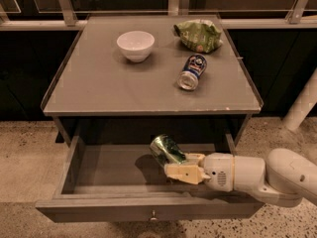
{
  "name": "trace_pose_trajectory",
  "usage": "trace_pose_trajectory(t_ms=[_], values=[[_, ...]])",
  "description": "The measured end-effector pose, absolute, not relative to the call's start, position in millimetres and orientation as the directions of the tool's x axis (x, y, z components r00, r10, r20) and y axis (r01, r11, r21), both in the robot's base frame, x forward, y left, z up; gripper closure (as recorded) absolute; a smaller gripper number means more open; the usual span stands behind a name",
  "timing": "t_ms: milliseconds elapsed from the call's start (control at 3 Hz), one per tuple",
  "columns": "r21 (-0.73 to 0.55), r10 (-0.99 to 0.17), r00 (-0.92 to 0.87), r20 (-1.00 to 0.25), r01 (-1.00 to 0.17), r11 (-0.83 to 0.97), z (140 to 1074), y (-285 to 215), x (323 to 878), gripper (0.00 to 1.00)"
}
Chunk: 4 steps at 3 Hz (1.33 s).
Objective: Place green can into top drawer
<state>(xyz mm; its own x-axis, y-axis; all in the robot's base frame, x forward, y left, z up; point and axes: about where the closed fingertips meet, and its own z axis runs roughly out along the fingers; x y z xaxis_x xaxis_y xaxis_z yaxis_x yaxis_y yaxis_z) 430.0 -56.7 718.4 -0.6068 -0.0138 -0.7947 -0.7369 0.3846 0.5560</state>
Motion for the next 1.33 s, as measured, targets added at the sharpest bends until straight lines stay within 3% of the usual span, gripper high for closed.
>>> trace_pose_trajectory(t_ms=[1333], values=[[0.66,0.004,-0.751,-0.66,-0.578,0.479,654.7,-64.5,438.0,1.0]])
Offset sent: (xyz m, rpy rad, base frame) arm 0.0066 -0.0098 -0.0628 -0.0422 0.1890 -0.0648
